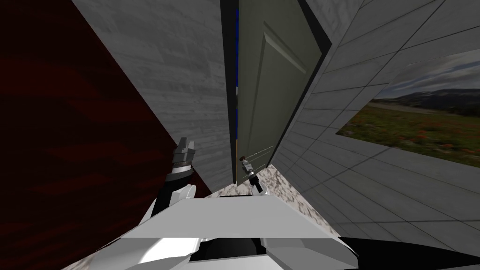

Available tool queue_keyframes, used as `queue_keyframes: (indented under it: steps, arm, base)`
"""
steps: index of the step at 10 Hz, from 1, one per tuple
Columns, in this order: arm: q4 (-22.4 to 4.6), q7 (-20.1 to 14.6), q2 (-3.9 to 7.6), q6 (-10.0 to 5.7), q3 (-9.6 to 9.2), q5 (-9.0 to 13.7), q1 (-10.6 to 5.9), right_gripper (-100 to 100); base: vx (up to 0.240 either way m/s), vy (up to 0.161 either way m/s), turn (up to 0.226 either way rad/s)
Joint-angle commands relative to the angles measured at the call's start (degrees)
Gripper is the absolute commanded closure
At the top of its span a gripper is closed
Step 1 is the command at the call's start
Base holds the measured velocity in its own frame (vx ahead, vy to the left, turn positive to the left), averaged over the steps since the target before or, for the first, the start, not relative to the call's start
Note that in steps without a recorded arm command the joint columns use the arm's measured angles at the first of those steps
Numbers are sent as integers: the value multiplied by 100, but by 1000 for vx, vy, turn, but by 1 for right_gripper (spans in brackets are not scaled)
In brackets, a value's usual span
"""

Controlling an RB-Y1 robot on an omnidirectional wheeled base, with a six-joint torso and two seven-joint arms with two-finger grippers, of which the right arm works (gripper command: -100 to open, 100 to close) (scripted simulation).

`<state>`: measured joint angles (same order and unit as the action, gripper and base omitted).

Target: Pull the door open

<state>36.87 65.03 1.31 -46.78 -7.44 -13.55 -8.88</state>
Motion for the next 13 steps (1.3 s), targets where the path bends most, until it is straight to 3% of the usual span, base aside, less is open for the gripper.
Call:
queue_keyframes:
  steps: [1,13]
  arm:
    - [-8,-187,-13,16,-28,12,32,100]
    - [11,-1908,157,12,66,390,72,100]
  base:
    - [-63,-10,35]
    - [-49,-12,75]
